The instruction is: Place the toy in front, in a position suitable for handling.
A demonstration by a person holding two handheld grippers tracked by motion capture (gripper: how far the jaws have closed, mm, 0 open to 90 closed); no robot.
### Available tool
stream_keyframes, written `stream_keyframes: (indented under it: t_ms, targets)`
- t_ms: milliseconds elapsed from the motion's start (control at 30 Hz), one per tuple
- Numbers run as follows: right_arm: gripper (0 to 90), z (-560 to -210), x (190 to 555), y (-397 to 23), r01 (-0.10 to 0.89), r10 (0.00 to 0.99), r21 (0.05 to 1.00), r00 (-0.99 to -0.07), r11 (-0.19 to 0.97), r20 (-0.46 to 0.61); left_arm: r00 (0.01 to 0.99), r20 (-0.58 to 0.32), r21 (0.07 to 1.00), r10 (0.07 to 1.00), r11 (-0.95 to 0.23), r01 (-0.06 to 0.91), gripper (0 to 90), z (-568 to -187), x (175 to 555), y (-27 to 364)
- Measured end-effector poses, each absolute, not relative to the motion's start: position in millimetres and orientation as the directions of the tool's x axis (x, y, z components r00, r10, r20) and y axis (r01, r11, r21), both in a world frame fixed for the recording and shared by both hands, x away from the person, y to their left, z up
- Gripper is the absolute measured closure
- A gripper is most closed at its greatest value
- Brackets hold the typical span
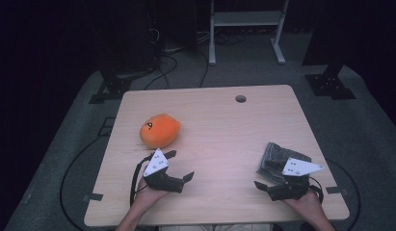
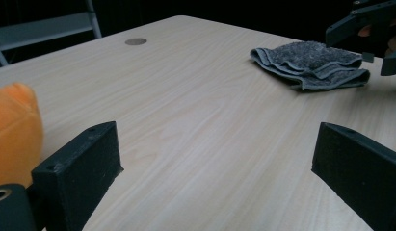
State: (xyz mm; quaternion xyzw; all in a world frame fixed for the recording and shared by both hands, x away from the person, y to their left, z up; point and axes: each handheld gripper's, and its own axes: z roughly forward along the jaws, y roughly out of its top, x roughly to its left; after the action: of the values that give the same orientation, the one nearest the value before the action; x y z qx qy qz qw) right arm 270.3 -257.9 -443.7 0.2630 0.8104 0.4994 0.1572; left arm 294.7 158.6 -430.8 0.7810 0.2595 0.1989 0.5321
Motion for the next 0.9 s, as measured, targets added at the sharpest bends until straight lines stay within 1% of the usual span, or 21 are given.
stream_keyframes:
  t_ms: [133, 367, 533, 567, 600, 633, 667, 733, 900]
  targets:
    - [16.0, -444.6, 272.9, -258.2, 0.273, 0.577, 0.894, -0.817, 0.356, 0.019, 0.772, 0.044, 0.934, 0.634, -0.300, 0.193, 2.4, -426.9, 298.9, 162.0]
    - [16.0, -444.3, 273.2, -260.7, 0.282, 0.581, 0.897, -0.813, 0.340, 0.035, 0.729, 0.080, 0.945, 0.680, -0.285, 0.162, 2.4, -412.8, 307.5, 178.6]
    - [16.0, -444.1, 273.6, -260.8, 0.291, 0.583, 0.898, -0.811, 0.331, 0.047, 0.650, 0.095, 0.956, 0.754, -0.251, 0.151, 2.4, -400.3, 324.7, 206.6]
    - [16.0, -444.1, 273.6, -260.8, 0.291, 0.583, 0.898, -0.811, 0.331, 0.047, 0.650, 0.095, 0.956, 0.754, -0.251, 0.151, 2.4, -400.3, 324.7, 206.6]
    - [16.0, -444.4, 274.1, -260.7, 0.290, 0.582, 0.898, -0.812, 0.331, 0.048, 0.626, 0.078, 0.960, 0.776, -0.228, 0.162, 2.3, -398.4, 332.3, 216.4]
    - [16.0, -444.4, 274.1, -260.7, 0.290, 0.582, 0.898, -0.812, 0.331, 0.048, 0.626, 0.078, 0.960, 0.776, -0.228, 0.162, 2.3, -398.4, 332.3, 216.4]
    - [16.0, -444.4, 274.1, -260.5, 0.290, 0.581, 0.898, -0.813, 0.332, 0.048, 0.597, 0.077, 0.962, 0.799, -0.217, 0.166, 2.4, -397.0, 339.0, 224.5]
    - [16.0, -444.4, 273.8, -260.3, 0.289, 0.580, 0.897, -0.813, 0.333, 0.047, 0.570, 0.075, 0.964, 0.818, -0.207, 0.170, 2.4, -397.1, 346.5, 230.9]
    - [16.0, -444.6, 273.9, -259.5, 0.291, 0.575, 0.895, -0.817, 0.337, 0.049, 0.530, 0.078, 0.955, 0.844, -0.217, 0.205, 2.5, -400.4, 364.4, 239.0]
